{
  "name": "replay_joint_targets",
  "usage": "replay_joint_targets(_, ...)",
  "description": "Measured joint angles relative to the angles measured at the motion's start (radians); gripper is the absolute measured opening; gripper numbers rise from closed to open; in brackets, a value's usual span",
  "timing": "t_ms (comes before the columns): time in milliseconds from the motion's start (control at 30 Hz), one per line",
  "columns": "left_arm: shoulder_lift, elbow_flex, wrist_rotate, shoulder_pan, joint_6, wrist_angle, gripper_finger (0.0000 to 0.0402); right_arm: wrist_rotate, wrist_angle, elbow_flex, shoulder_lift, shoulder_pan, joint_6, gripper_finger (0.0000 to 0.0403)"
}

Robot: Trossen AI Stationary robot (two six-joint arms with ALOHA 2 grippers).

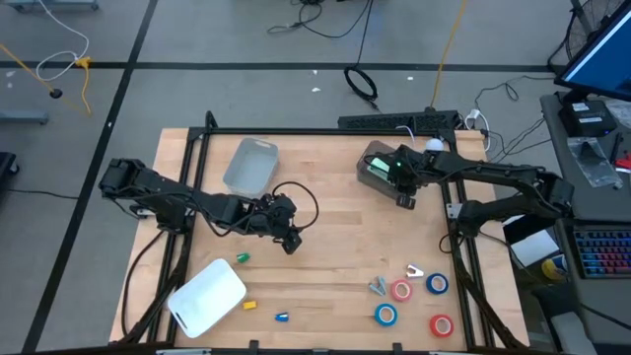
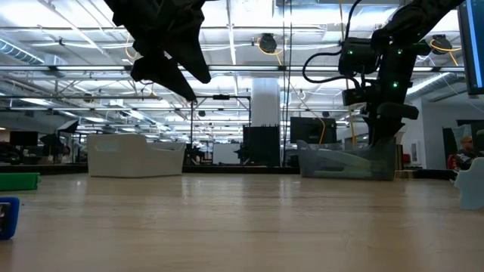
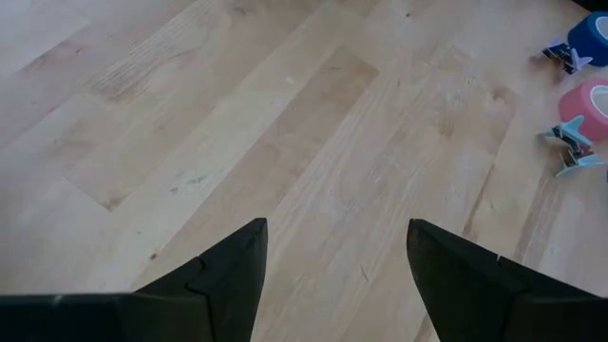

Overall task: Pick and place Stapler, Stapler remover, tape
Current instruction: Put the bottom dark green stapler into the black bin

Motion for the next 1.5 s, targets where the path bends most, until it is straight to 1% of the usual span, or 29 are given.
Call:
replay_joint_targets(167,0.000,0.000,0.000,0.000,0.000,0.000,0.0253,-0.002,0.000,0.000,0.003,0.000,-0.005,0.0079)
replay_joint_targets(300,0.000,0.000,0.001,0.000,0.000,0.000,0.0253,-0.025,0.007,0.000,0.037,0.000,-0.023,0.0080)
replay_joint_targets(533,0.000,0.000,0.003,-0.010,0.000,0.000,0.0253,-0.027,0.057,0.000,0.077,0.000,-0.024,0.0080)
replay_joint_targets(1333,0.000,0.000,0.002,-0.016,0.008,0.000,0.0253,-0.026,0.045,0.000,0.077,0.000,-0.026,0.0080)
replay_joint_targets(1400,0.000,0.000,0.002,-0.016,0.008,0.000,0.0253,-0.026,0.045,0.000,0.077,0.000,-0.026,0.0084)
replay_joint_targets(1500,0.000,0.000,0.002,-0.016,0.008,0.000,0.0253,-0.024,0.047,0.000,0.077,0.000,-0.026,0.0105)
